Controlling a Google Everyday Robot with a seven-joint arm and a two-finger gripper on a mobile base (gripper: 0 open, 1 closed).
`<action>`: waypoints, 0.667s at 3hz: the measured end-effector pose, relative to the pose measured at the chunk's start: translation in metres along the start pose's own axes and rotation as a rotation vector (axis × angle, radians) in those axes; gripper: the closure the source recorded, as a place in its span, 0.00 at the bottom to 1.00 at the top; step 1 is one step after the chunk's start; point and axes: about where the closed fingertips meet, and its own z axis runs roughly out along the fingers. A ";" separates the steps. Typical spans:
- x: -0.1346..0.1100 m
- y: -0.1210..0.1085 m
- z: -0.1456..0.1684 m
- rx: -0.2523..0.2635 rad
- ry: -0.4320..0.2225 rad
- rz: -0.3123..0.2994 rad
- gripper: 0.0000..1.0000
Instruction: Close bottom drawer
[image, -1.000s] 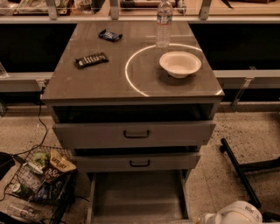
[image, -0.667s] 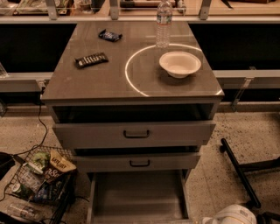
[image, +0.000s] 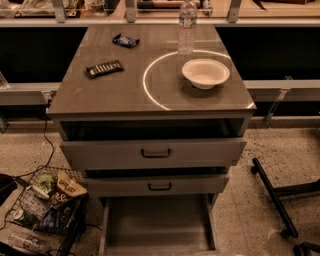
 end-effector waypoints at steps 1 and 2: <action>-0.004 0.004 0.012 0.011 -0.004 -0.037 1.00; -0.003 0.003 0.010 0.011 -0.004 -0.035 1.00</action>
Offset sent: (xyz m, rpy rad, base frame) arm -0.0012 0.0081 -0.0110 -0.0035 -0.0207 0.0316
